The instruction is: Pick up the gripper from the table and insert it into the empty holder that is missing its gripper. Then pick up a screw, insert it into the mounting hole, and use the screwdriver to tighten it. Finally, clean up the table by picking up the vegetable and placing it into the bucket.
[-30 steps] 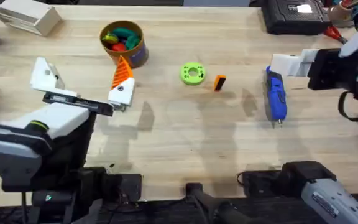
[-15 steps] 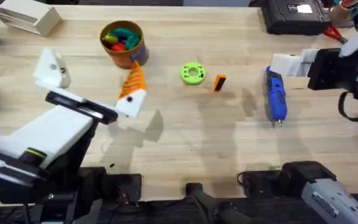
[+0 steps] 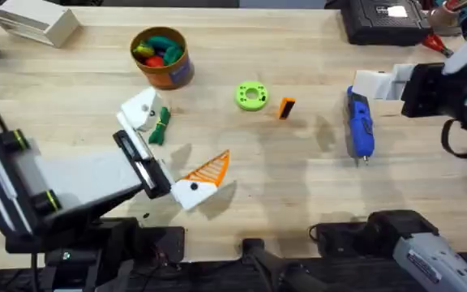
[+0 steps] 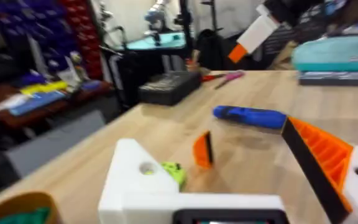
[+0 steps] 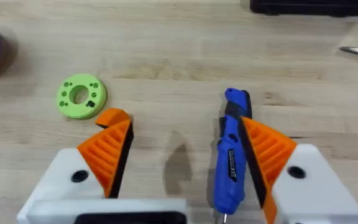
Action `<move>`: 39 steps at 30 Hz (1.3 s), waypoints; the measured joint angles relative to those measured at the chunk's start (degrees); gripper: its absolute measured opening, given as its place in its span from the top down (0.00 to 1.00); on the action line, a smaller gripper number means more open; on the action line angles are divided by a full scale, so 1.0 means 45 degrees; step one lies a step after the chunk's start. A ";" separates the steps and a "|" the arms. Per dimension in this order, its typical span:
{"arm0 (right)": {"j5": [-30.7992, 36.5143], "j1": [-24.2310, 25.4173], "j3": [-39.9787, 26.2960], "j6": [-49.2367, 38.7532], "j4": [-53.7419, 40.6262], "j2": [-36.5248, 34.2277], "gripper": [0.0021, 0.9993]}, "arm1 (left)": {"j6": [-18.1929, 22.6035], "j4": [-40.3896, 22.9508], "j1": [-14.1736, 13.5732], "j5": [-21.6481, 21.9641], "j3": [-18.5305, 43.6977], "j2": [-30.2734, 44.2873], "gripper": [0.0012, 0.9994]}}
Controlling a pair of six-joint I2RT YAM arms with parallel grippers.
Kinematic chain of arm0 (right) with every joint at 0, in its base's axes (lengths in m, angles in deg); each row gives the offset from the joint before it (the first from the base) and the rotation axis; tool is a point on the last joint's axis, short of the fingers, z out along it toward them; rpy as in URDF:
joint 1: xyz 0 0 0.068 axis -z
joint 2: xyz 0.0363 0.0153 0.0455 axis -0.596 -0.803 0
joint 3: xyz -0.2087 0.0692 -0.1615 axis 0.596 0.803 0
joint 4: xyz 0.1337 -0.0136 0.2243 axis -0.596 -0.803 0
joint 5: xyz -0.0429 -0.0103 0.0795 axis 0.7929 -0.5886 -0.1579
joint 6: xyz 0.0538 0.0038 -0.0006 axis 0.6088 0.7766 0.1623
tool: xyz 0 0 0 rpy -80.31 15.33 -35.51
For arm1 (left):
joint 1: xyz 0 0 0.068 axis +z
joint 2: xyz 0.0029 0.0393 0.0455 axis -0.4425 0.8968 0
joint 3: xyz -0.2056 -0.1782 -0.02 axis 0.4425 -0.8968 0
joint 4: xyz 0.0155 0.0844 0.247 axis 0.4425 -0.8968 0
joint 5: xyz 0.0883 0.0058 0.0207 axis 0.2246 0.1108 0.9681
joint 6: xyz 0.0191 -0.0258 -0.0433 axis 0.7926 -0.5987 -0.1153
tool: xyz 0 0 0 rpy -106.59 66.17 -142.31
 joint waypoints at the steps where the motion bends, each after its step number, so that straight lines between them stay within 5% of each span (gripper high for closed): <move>1: 0.0000 0.0000 0.0000 0.0000 0.0000 0.0000 0.01 | -0.0218 -0.0040 0.0000 -0.0191 -0.0002 0.0000 0.01; 8: 0.0000 0.0000 0.0000 0.0000 0.0000 0.0000 0.01 | -0.1732 -0.1240 0.0000 -0.1401 -0.0004 0.0001 0.01; 16: 0.0000 0.0000 0.0000 0.0000 0.0000 -0.0004 0.01 | -0.2247 -0.2581 0.0000 -0.1744 -0.0005 0.0004 0.01; 24: 0.0000 0.0000 0.0000 0.0000 0.0000 0.0000 0.01 | -0.1638 -0.3003 0.0000 -0.2633 -0.0005 0.0003 0.01; 26: -0.0004 0.0000 0.0000 0.0000 0.0000 0.0000 0.01 | -0.1197 -0.3007 0.0000 -0.3293 -0.0005 0.0004 0.01; 28: 0.0000 0.0000 0.0000 0.0000 0.0000 0.0000 0.01 | -0.0529 -0.4564 0.0000 -0.3799 -0.0005 0.0005 0.01; 39: 0.0000 0.0000 0.0000 0.0000 0.0000 0.0000 0.01 | 0.1793 -0.5519 0.0000 -0.4212 0.0000 0.0000 0.01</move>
